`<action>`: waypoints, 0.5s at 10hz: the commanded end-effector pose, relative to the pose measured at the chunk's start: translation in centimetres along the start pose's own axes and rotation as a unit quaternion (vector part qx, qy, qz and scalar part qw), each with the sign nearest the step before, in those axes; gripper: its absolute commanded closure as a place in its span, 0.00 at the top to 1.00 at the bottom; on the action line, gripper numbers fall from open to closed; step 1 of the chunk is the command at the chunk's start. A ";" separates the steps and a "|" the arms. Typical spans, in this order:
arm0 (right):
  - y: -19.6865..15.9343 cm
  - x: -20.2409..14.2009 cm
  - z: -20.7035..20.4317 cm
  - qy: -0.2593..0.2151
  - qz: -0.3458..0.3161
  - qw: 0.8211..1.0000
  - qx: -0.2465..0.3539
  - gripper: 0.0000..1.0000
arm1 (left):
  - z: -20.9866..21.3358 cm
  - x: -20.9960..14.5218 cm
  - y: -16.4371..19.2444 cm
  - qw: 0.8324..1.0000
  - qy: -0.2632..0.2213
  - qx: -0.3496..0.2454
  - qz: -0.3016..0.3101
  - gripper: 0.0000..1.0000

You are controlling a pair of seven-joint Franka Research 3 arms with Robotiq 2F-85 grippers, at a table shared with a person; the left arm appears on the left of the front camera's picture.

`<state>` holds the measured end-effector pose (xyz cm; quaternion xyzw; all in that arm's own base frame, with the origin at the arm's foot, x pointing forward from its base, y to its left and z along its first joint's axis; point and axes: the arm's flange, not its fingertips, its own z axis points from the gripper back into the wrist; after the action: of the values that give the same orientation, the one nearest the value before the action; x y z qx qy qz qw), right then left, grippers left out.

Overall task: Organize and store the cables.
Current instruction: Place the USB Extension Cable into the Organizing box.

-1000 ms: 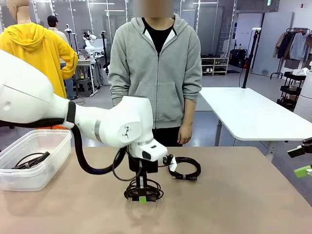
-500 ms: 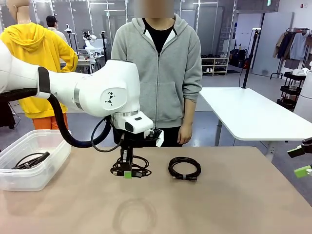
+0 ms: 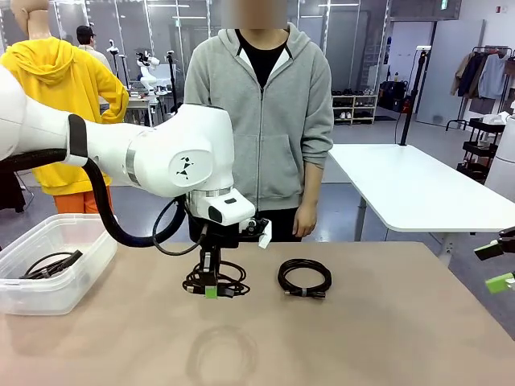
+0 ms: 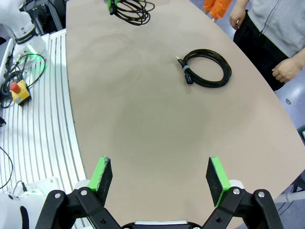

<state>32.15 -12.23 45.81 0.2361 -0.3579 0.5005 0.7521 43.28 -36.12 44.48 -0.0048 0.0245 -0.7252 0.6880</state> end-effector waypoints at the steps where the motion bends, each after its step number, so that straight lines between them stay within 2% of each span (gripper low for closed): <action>1: 0.0 0.2 -0.1 -0.005 -0.003 1.000 0.002 1.00 | 2.9 -4.1 -1.5 0.996 0.038 0.063 -0.055 0.13; 2: 0.0 0.2 -0.1 -0.005 -0.003 1.000 0.002 1.00 | 4.3 -7.2 -2.4 0.992 0.031 0.095 -0.076 0.13; 5: 0.0 0.2 -0.1 -0.005 -0.003 1.000 0.002 1.00 | 6.6 -18.6 -3.1 0.980 0.014 0.189 -0.068 0.13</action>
<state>32.18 -12.23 45.77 0.2364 -0.3574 0.5003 0.7524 42.28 -21.59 52.81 0.1182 -0.0621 -0.7611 0.6348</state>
